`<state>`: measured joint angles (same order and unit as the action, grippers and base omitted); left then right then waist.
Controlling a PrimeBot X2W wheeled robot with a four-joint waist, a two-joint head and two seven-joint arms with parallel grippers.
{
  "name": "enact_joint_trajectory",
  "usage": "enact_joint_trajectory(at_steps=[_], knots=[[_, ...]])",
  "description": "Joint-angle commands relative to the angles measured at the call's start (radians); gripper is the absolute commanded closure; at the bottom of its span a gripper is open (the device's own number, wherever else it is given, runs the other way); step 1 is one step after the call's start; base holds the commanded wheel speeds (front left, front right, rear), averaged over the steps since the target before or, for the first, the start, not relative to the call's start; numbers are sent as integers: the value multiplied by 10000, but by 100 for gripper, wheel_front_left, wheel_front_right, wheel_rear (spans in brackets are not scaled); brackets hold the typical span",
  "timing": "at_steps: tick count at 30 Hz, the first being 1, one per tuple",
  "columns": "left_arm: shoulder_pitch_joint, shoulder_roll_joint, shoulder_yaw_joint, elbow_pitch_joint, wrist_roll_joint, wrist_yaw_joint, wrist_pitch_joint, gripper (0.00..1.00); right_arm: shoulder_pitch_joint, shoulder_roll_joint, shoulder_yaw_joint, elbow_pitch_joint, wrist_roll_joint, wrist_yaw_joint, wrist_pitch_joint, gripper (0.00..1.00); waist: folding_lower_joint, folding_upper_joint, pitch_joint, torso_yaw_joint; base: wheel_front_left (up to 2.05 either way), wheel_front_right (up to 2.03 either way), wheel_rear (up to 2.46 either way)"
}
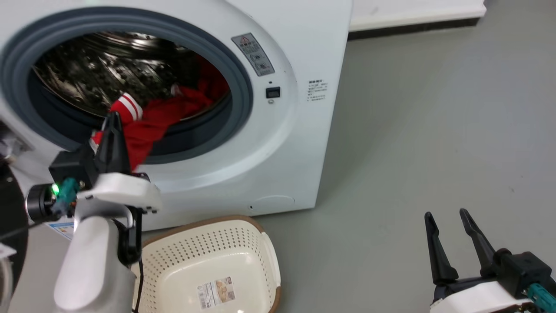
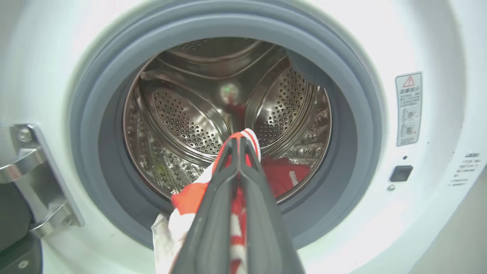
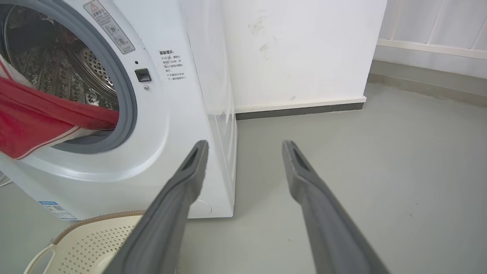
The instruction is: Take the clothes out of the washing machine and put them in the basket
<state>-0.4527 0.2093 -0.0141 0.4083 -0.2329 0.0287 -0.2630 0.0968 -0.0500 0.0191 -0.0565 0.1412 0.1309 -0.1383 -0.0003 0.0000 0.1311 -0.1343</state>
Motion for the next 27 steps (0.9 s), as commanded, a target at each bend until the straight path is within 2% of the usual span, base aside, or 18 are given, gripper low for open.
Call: enact_joint_trajectory(at_steps=[1,12,20,21,27], knots=[[173,-4,10,-205,39,38,-25,100,139,-7,-11,-79,-32,-3,41,0,3,0,-244,195,0,0,0],[2195,-439,-428,-3977,245,342,307,100,769,-6,-118,-607,-156,-3,453,0,3,0,-791,813,0,0,0],[3427,-408,-716,-6506,443,656,1272,100,941,-7,54,-745,-120,-3,571,0,3,0,-922,1016,0,0,0],[4003,-507,-885,-6933,353,735,1603,100,964,-6,88,-780,-67,-3,568,0,3,0,-903,1028,0,0,0],[5303,-880,-1259,-6505,-19,868,1899,100,854,-7,206,-785,-19,-3,534,0,3,0,-662,913,0,0,0]])
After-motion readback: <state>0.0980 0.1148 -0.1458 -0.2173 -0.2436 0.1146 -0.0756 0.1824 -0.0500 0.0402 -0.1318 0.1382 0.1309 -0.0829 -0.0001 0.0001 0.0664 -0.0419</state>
